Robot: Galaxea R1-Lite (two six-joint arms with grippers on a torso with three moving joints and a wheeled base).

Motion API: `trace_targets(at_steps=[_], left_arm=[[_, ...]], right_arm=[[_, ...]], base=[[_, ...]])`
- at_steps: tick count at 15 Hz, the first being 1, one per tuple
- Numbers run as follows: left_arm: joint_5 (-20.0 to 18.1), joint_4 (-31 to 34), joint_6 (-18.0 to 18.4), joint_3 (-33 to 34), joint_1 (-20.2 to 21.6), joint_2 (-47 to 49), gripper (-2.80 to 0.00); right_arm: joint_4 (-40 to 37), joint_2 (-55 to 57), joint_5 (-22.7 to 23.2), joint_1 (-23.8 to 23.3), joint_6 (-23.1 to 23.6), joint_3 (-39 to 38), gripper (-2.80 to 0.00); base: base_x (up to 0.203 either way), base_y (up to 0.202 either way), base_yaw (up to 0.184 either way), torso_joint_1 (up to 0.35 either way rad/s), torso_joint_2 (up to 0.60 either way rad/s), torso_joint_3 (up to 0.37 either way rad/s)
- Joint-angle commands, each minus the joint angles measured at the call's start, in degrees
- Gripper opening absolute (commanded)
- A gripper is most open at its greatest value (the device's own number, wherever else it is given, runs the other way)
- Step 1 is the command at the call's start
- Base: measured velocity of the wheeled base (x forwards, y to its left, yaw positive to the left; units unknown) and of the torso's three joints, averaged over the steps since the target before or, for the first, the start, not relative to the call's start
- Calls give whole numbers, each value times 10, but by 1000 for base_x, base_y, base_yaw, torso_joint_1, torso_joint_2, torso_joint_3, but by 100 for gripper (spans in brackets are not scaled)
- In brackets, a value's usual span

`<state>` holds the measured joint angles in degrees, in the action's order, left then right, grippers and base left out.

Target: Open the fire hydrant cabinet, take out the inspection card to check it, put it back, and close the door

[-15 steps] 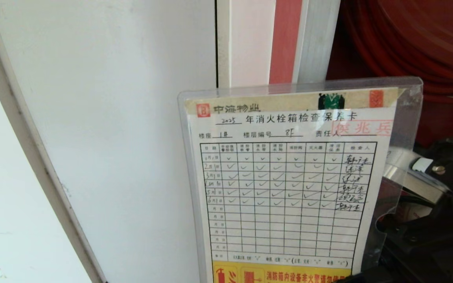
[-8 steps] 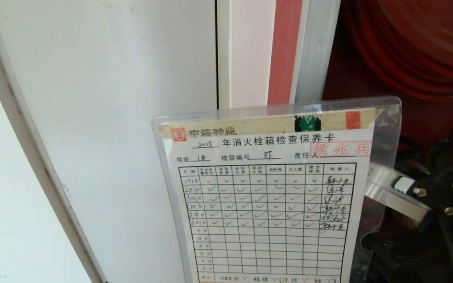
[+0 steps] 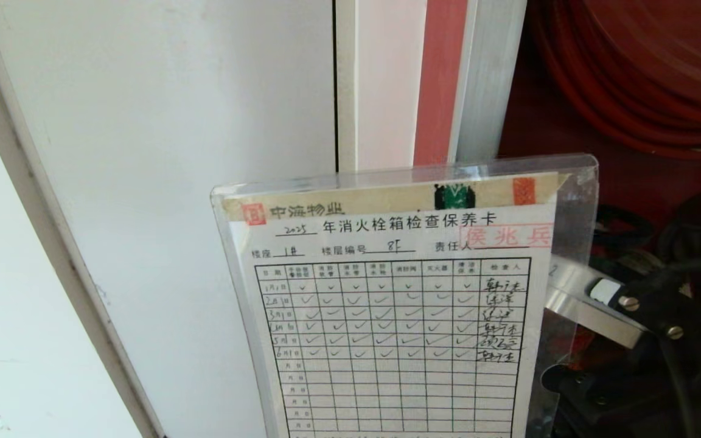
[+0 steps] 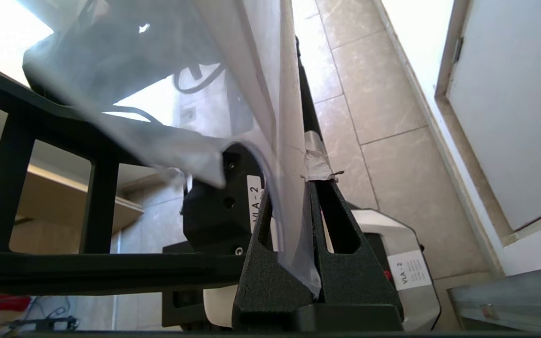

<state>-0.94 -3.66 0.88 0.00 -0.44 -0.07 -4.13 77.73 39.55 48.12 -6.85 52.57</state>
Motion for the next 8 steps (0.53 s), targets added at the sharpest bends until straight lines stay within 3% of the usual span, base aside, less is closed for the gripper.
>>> trace_targets(at_steps=[1, 8], left_arm=[[0, 0, 0, 13, 0, 1, -280], [0, 0, 0, 13, 0, 1, -280]], right_arm=[[4, 7, 3, 2, -3, 2, -280], [19, 2, 4, 4, -11, 2, -280]], base=[[0, 0, 0, 0, 0, 0], [0, 0, 0, 0, 0, 0]])
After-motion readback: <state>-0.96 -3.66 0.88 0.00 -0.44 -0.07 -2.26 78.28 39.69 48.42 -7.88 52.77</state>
